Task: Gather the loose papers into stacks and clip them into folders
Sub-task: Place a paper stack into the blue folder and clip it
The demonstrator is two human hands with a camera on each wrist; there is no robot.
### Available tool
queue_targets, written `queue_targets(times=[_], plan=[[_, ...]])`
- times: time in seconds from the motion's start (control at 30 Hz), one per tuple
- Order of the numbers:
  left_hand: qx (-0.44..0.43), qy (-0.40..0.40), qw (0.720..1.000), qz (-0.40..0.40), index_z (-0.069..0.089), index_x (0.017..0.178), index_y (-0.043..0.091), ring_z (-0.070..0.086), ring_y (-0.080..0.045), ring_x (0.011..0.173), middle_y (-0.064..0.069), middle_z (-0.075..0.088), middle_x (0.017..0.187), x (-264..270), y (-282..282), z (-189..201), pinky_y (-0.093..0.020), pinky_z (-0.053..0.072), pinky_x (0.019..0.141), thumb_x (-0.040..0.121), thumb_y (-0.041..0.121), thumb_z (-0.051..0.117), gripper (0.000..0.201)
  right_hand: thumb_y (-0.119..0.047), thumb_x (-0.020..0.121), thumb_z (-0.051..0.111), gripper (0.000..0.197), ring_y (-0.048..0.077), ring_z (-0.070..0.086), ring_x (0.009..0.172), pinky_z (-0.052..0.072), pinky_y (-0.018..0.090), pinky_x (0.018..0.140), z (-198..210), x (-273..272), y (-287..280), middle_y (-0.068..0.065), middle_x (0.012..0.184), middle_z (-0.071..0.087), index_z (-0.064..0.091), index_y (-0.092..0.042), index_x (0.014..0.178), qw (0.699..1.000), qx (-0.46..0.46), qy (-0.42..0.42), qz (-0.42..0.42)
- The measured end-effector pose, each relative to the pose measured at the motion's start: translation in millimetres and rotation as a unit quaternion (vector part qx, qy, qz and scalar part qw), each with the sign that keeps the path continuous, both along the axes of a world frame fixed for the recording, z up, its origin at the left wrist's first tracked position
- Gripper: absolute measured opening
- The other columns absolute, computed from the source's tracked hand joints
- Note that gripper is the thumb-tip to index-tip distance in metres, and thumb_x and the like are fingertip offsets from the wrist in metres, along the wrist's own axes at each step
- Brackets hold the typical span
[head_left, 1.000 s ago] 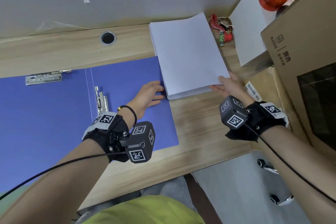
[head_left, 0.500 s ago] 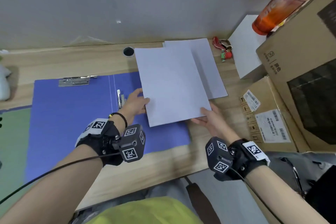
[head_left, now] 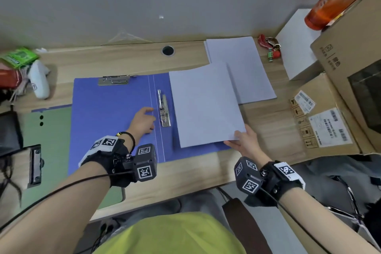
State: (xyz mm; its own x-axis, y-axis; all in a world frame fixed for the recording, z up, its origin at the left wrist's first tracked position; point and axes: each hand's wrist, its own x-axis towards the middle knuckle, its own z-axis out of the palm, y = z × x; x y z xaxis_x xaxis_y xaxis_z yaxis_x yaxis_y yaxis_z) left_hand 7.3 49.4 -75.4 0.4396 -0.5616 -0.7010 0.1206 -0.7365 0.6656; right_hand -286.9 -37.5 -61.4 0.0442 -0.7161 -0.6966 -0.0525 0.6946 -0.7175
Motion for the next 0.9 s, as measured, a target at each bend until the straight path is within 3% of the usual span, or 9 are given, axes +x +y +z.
queue_targets(times=[0.1,0.2,0.3,0.43,0.63,0.9], plan=[[0.016,-0.013,0.999,-0.031,0.042,0.138,0.013,0.053,-0.016,0.069,-0.002,0.051,0.081,9,7,-4,-0.027,0.045,0.064,0.097,0.005,0.043,0.042,0.006,0.09,0.037,0.034,0.037,0.061,0.096,0.056,0.025,0.051,0,-7,-2,0.017,0.114,0.058,0.05,-0.011,0.116,1.0,-0.022,0.019,-0.012],[0.02,0.001,0.998,-0.06,0.037,0.141,0.009,0.045,-0.017,0.064,-0.004,0.045,0.074,10,5,-4,-0.027,0.038,0.058,0.096,-0.001,0.041,0.046,0.004,0.09,0.037,0.035,0.029,0.063,0.084,0.056,0.024,0.052,-2,-8,-3,0.015,0.112,0.059,0.05,-0.012,0.118,0.999,-0.035,0.029,0.005],[0.028,0.009,0.997,-0.076,0.035,0.143,0.01,0.038,-0.017,0.06,-0.005,0.04,0.069,13,1,-5,-0.028,0.031,0.054,0.096,-0.004,0.041,0.049,0.003,0.09,0.037,0.036,0.032,0.062,0.093,0.056,0.024,0.053,-6,-3,-4,0.014,0.116,0.058,0.051,-0.013,0.119,0.998,-0.041,0.037,0.02],[0.03,0.017,0.996,-0.077,0.036,0.142,0.012,0.041,-0.017,0.062,-0.005,0.04,0.07,15,2,-8,-0.027,0.034,0.056,0.096,-0.004,0.041,0.049,0.001,0.091,0.037,0.036,0.035,0.062,0.105,0.057,0.025,0.057,-11,8,-2,0.012,0.118,0.06,0.052,-0.017,0.118,0.998,-0.033,0.036,0.041],[0.031,0.04,0.997,-0.055,0.039,0.14,0.016,0.044,-0.017,0.066,-0.004,0.04,0.075,20,4,-11,-0.025,0.037,0.059,0.098,-0.001,0.039,0.046,0.002,0.092,0.037,0.042,0.034,0.062,0.098,0.058,0.024,0.056,-16,19,5,0.01,0.111,0.06,0.048,-0.014,0.129,0.999,-0.007,0.022,0.044],[0.028,0.048,0.997,-0.062,0.038,0.141,0.02,0.037,-0.017,0.062,-0.004,0.037,0.071,20,0,-14,-0.025,0.031,0.055,0.098,0.0,0.036,0.047,0.002,0.091,0.037,0.042,0.038,0.063,0.106,0.058,0.028,0.062,-17,17,16,0.015,0.122,0.061,0.049,-0.014,0.128,0.998,-0.016,0.018,0.052]])
